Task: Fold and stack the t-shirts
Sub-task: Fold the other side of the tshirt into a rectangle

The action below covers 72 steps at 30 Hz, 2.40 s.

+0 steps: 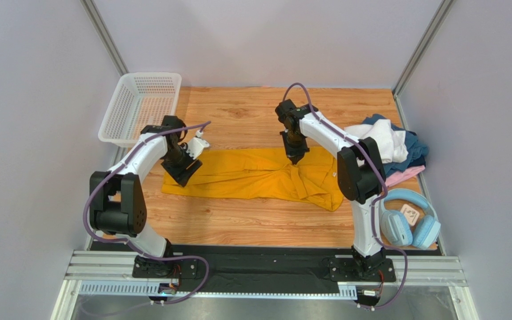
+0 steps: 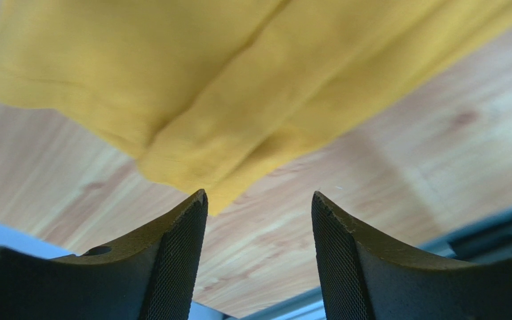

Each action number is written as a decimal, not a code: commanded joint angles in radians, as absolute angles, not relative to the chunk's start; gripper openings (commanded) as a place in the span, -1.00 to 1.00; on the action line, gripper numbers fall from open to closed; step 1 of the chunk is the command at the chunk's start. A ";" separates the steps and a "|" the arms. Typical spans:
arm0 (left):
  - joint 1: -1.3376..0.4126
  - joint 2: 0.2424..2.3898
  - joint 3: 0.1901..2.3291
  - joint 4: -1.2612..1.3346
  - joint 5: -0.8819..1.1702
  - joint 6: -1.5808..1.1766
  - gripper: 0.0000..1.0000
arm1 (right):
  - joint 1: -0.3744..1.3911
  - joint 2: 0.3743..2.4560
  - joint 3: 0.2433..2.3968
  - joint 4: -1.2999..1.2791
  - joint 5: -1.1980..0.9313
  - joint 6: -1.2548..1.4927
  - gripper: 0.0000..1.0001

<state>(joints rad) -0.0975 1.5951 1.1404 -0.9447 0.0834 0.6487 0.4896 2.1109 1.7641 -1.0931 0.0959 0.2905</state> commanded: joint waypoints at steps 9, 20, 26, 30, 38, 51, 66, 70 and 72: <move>-0.107 1.650 1.197 -1.169 0.262 0.681 0.29 | 0.485 2.049 1.747 -1.057 0.100 0.295 -1.00; -0.107 1.796 1.184 -1.129 0.187 0.684 0.28 | 0.486 2.037 1.749 -1.055 0.095 0.296 -1.00; -0.107 1.802 1.209 -1.095 0.155 0.676 0.28 | 0.486 2.028 1.736 -1.055 0.092 0.296 -1.00; -0.107 1.810 1.233 -1.098 0.152 0.675 0.28 | 0.486 2.031 1.733 -1.049 0.089 0.296 -1.00; -0.107 1.793 1.226 -1.058 0.164 0.653 0.28 | 0.485 2.026 1.727 -1.045 0.090 0.293 -1.00; -0.103 1.838 1.197 -0.986 0.101 0.637 0.29 | 0.485 2.006 1.717 -1.034 0.097 0.295 -1.00; -0.074 1.779 1.224 -0.884 0.031 0.617 0.29 | 0.469 2.058 1.770 -1.028 0.153 0.285 -1.00; -0.051 1.792 1.242 -0.856 0.020 0.614 0.29 | 0.466 2.107 1.801 -1.025 0.156 0.281 -0.66; -0.035 1.809 1.270 -0.853 0.014 0.611 0.29 | 0.466 2.125 1.828 -1.032 0.172 0.282 -0.34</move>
<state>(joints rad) -0.0635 1.7996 1.2053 -0.8925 0.0322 0.6292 0.4721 2.0846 1.7580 -1.0557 0.1238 0.2886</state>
